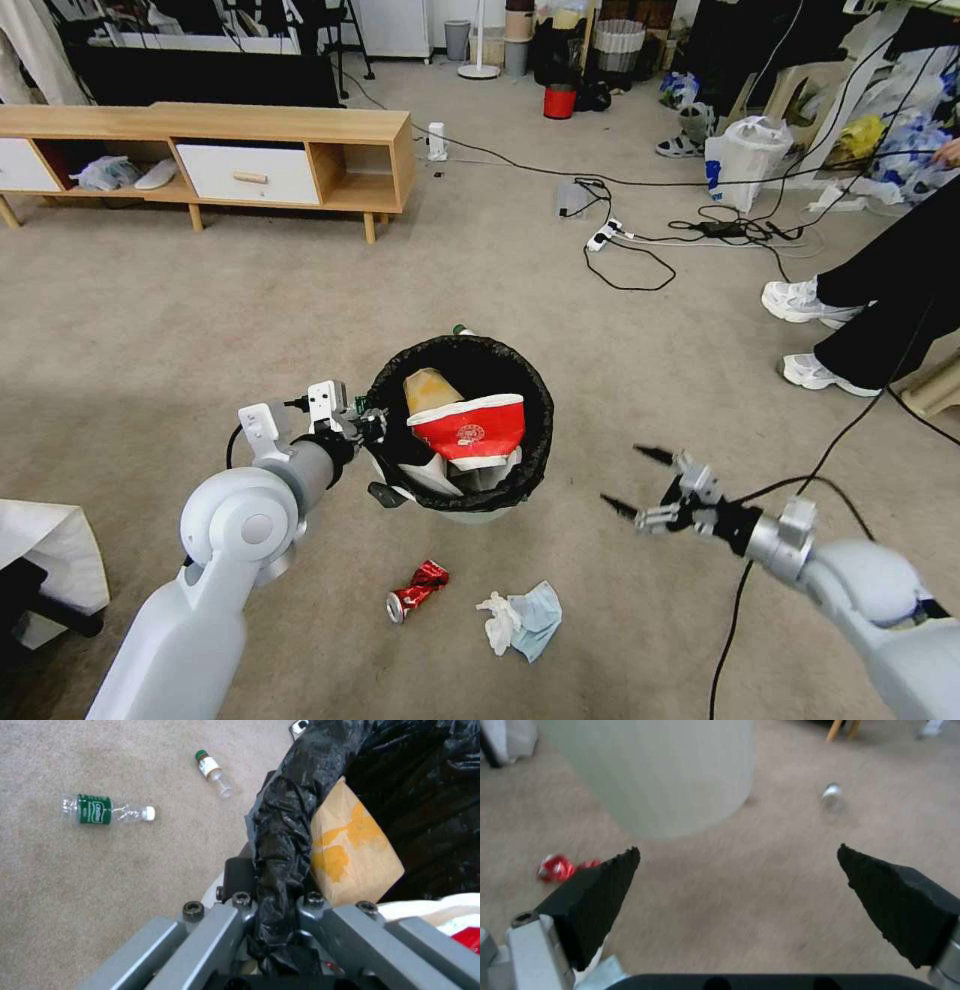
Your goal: Pick up the trash bin and place the garbage on the floor into it.
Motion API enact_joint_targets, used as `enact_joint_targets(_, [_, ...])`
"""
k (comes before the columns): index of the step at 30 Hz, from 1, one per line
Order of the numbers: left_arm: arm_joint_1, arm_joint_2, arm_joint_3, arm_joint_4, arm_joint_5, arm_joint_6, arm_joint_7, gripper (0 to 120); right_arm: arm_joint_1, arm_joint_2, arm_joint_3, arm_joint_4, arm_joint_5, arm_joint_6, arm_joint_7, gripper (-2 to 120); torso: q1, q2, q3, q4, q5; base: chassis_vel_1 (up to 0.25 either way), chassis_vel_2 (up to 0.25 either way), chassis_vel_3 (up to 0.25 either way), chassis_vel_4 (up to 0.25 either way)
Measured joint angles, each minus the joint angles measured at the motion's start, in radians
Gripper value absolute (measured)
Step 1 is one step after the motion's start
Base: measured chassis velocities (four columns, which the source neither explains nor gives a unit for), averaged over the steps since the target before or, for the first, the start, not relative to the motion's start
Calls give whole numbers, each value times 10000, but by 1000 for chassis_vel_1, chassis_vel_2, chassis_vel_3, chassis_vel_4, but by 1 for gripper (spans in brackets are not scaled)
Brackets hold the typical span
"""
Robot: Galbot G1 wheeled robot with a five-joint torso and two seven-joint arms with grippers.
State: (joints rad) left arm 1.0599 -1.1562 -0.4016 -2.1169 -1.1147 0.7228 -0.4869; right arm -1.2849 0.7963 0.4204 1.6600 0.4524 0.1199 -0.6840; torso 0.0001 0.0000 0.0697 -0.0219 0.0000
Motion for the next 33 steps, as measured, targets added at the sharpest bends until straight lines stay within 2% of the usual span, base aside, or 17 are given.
enact_joint_targets(5, [24, 22, -38, -30, -18, 1, -1, 3, 153, -5, -483, -395, -118, 23, -380, 100, 0, 0, 0, 1, -1, 0, 0, 0, 0])
enact_joint_targets(9, [37, 17, -54, -36, -19, 2, 0, 3, 253, -63, -735, -614, -140, 19, -1168, 100, 0, 0, 0, 1, -1, 0, 0, 0, 0])
enact_joint_targets(11, [58, -17, -54, -45, -16, 2, 0, 3, 382, -69, -899, -861, -278, 62, -2102, 100, 0, 0, 0, 1, 0, 0, 0, 0, 0])
enact_joint_targets(12, [58, -17, -54, -45, -16, 2, 0, 3, 382, -69, -899, -861, -278, 62, -2102, 100, 0, 0, 0, 1, 0, 0, 0, 0, 0])
enact_joint_targets(14, [86, -60, -16, -46, 21, 1, 2, 3, 590, 43, -934, -1189, -743, 150, -3268, 100, 0, 1, 0, 1, -1, 0, 0, 0, 0])
enact_joint_targets(15, [86, -60, -16, -46, 21, 1, 2, 3, 590, 43, -934, -1189, -743, 150, -3268, 100, 0, 1, 0, 1, -1, 0, 0, 0, 0])
enact_joint_targets(17, [96, -92, 24, -43, 52, 2, 10, 3, 777, 145, -1020, -1422, -1085, 292, -3915, 100, 0, 0, 0, 0, -1, 0, 0, 0, 0])
enact_joint_targets(24, [94, -142, 99, -4, 115, 2, 16, 3, 1024, 213, -1536, -1710, -1317, 546, -4403, 100, 0, 0, 0, 2, 0, 0, 0, 0, 0])
enact_joint_targets(33, [179, -190, 112, -29, 206, 2, 33, 3, 1281, 157, -2192, -1995, -1834, 694, -4507, 100, 0, 0, 0, 1, -1, 0, 0, 0, 0])
